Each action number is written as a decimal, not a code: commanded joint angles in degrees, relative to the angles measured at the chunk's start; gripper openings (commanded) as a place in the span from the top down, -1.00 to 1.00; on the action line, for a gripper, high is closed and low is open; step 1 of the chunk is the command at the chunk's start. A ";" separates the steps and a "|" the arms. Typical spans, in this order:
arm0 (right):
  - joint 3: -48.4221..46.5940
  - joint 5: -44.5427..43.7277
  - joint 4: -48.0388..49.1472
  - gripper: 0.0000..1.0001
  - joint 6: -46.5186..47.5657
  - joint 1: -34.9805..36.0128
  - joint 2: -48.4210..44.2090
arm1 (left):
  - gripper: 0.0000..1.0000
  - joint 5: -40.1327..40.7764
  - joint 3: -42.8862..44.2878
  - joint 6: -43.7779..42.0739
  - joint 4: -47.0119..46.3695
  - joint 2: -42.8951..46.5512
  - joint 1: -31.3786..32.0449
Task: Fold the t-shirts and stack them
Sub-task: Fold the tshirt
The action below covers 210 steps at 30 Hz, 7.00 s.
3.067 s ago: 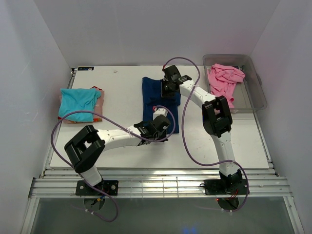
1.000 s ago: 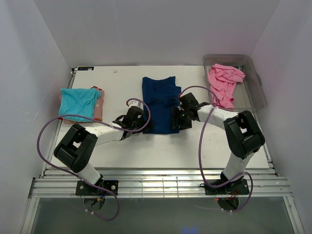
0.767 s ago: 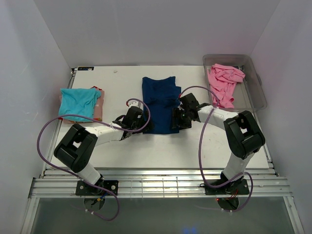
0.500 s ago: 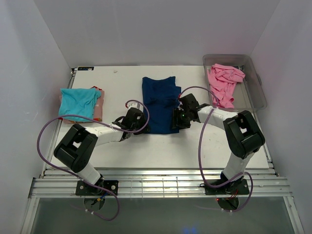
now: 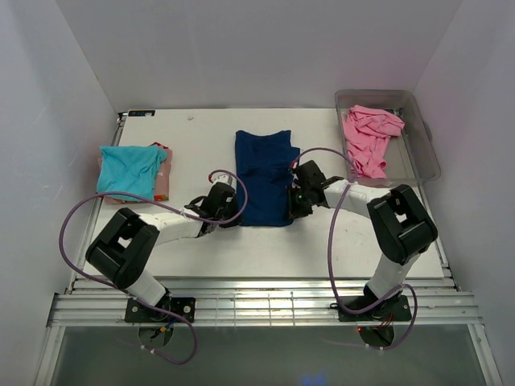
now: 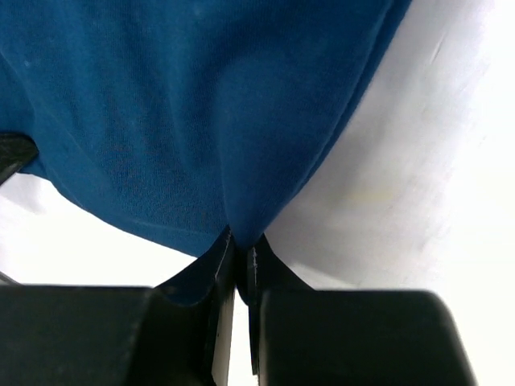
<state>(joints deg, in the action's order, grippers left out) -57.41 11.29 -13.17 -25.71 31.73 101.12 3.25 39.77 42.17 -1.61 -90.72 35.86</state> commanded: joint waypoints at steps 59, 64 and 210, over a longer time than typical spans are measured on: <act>-17.74 -34.23 -23.75 0.85 -0.30 8.80 -12.27 | 1.00 12.41 26.06 -3.24 15.59 4.24 1.77; -19.50 -34.14 -22.70 0.85 1.28 7.04 -9.28 | 1.00 9.85 28.95 -4.29 13.56 0.02 0.97; -20.73 -11.82 -9.77 0.81 11.21 -3.25 6.11 | 0.64 4.05 23.86 -0.25 11.10 -9.83 -2.02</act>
<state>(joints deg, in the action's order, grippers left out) -78.37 -1.21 -25.10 -14.57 28.88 107.59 7.86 61.65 42.13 9.15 -100.99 33.61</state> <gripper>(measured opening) 0.110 0.205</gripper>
